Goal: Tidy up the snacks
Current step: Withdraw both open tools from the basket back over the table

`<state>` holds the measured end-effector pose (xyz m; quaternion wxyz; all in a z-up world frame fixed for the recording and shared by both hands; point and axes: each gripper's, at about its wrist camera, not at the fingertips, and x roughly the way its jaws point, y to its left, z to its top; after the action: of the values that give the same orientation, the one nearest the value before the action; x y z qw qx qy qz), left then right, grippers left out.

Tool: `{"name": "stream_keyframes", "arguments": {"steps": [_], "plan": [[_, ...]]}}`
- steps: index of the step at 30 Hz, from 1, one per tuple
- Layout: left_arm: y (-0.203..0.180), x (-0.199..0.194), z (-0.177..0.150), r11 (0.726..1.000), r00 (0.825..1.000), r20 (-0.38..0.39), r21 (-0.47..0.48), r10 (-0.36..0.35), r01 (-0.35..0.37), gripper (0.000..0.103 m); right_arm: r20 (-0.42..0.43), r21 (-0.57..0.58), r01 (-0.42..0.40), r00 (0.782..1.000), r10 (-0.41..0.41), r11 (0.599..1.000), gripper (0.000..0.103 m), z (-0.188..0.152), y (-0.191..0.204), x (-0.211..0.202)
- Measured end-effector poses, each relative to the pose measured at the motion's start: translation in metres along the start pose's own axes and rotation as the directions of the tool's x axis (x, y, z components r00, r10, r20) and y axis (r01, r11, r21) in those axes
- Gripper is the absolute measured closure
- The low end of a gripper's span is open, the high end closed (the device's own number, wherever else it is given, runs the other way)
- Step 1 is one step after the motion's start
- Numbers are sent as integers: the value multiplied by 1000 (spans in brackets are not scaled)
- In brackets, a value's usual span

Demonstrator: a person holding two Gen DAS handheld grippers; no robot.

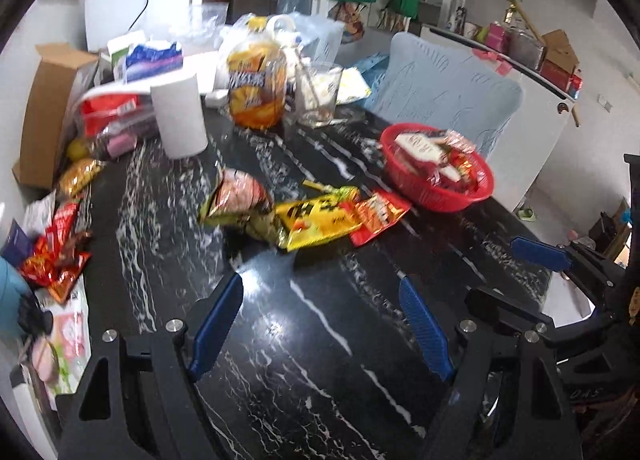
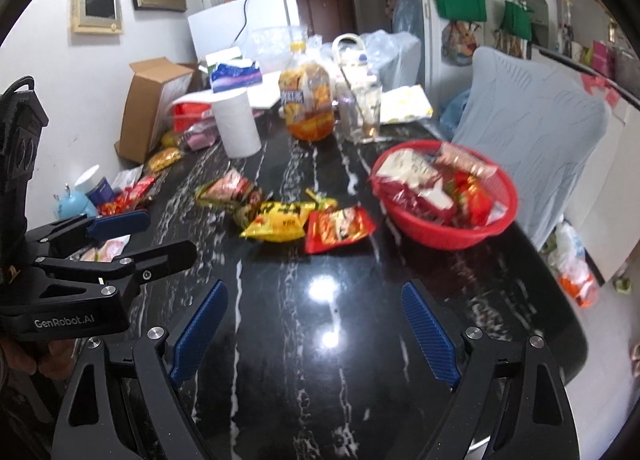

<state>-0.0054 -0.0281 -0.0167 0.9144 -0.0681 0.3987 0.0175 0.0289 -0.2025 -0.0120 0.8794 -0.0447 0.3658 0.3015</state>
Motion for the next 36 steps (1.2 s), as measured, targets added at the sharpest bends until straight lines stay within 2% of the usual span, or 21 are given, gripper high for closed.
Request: {"name": "stream_keyframes", "arguments": {"steps": [6, 9, 29, 36], "plan": [[16, 18, 1, 999, 999, -36, -50, 5, -7, 23, -52, 10, -17, 998, 18, 1000, 14, -4, 0, 26], [22, 24, 6, 998, 999, -31, -65, 23, -25, 23, -70, 6, -1, 998, 1, 1000, 14, -1, -3, 38], [59, 80, 66, 992, 992, -28, -46, 120, -121, 23, -130, 43, 18, 991, -13, 999, 14, 41, -31, 113], [69, 102, 81, 991, 992, -25, -29, 127, -128, 23, -144, 22, 29, 989, -25, 999, 14, 50, -31, 141]]}}
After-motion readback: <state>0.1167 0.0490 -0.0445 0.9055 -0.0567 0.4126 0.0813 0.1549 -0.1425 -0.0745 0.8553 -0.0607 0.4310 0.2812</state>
